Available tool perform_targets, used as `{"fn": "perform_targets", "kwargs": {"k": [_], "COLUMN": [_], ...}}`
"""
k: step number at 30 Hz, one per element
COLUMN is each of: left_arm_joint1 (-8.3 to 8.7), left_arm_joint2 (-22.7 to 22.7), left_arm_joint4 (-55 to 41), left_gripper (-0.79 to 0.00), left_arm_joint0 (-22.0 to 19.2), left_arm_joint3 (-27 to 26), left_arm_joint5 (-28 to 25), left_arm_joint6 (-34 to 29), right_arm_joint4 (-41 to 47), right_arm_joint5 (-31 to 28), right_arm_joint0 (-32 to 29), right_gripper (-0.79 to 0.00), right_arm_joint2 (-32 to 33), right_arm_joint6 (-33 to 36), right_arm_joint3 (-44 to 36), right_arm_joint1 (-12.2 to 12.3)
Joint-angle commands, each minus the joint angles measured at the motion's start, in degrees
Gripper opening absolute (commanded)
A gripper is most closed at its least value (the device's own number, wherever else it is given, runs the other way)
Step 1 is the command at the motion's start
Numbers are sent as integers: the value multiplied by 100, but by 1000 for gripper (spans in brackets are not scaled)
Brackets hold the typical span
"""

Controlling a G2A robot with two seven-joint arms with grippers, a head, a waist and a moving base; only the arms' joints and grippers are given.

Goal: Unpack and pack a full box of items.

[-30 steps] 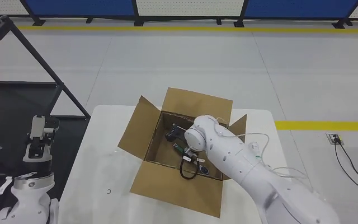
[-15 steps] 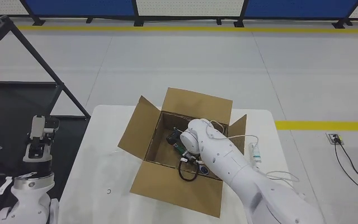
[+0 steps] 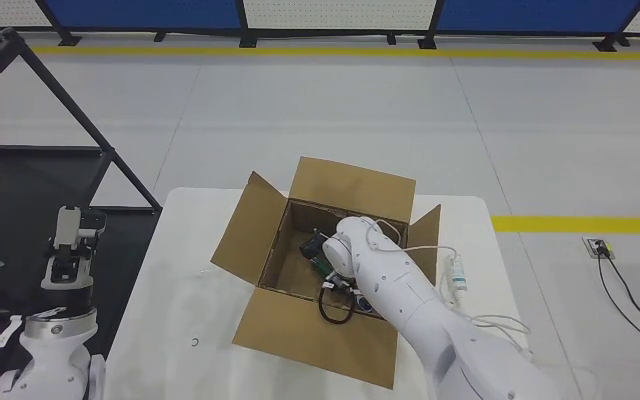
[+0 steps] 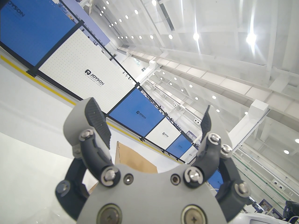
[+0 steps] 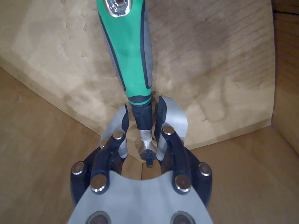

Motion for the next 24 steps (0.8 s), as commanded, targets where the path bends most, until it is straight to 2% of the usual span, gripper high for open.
{"fn": "perform_targets", "kwargs": {"k": [1,3,4,14,24], "left_arm_joint1": [0,0,0,0,0], "left_arm_joint2": [0,0,0,0,0], "left_arm_joint4": [0,0,0,0,0], "left_gripper": [0,0,0,0,0], "left_arm_joint0": [0,0,0,0,0], "left_arm_joint3": [0,0,0,0,0], "left_arm_joint5": [0,0,0,0,0], "left_arm_joint6": [0,0,0,0,0], "right_arm_joint4": [-1,-3,-4,0,-43], "right_arm_joint5": [23,52,57,-189,-594], "right_arm_joint0": [-5,-5,-4,96,40], "right_gripper": [-591,-739,-785,-785,-785], "right_arm_joint2": [21,43,54,186,318], "right_arm_joint6": [-60,-110,-133,-469,-1084], "right_arm_joint3": [81,151,180,341,450], "right_arm_joint1": [-28,-50,-60,-75,67]}}
